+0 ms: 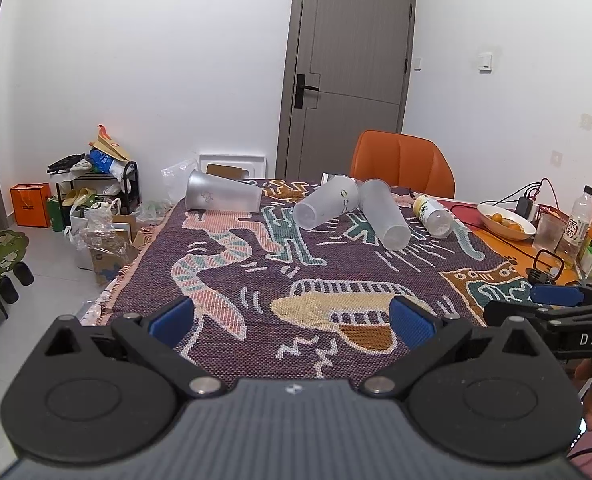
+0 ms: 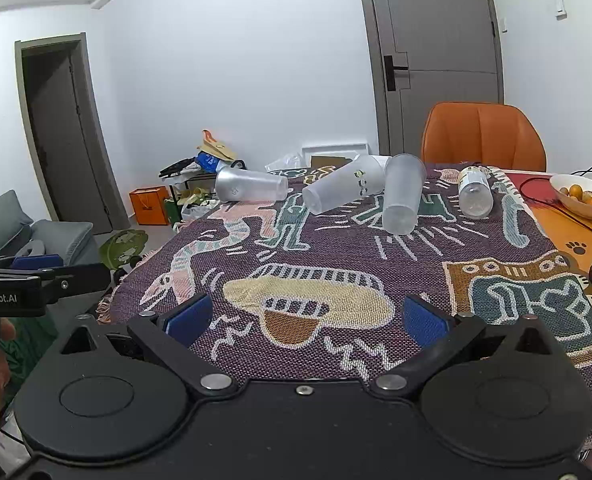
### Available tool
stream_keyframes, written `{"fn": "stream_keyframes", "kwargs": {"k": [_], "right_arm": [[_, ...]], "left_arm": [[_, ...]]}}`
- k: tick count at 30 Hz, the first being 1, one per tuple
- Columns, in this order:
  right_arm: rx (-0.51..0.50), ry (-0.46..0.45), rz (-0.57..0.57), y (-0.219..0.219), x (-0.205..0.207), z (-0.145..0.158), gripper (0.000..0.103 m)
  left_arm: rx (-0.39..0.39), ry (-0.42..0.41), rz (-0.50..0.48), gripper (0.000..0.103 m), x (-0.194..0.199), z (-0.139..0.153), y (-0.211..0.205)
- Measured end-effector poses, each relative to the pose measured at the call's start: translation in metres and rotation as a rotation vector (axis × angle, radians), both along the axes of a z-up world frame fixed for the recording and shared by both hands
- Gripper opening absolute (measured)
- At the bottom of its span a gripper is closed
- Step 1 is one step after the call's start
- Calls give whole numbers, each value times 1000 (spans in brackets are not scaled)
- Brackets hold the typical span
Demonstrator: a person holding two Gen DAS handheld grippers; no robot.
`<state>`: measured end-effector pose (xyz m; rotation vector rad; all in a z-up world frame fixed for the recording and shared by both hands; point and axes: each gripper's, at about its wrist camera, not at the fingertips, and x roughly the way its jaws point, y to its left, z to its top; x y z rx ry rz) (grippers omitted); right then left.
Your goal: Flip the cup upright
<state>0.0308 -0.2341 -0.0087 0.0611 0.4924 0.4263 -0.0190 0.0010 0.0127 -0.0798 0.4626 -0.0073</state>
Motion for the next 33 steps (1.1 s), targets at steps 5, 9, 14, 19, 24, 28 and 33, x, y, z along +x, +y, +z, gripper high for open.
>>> {"fn": "stream_keyframes", "kwargs": {"k": [5,9,14,19,24,28,33], "right_arm": [[-1,-1,-1,0,0,0,103],[-2,-1,0,-1,0,0,103],[-2,0,-2,0,1,0,103],[-3,-1,-1,0,0,0,103],[-3,0,-2,0,1,0,103],[-3,0,-1,0,1,0,103],[-4,0,-2,0,1,0,103]], "left_arm": [[1,0,-1,103,0,0,0],[1,-1,0,103,0,0,0],[1,-4,4,103,0,2,4],[3,-8,5,103,-1,3,5],[4,-8,5,103,-1,3,4],[8,-14,11,103,-1,4,4],[11,-14,16,103,0,3,4]]}}
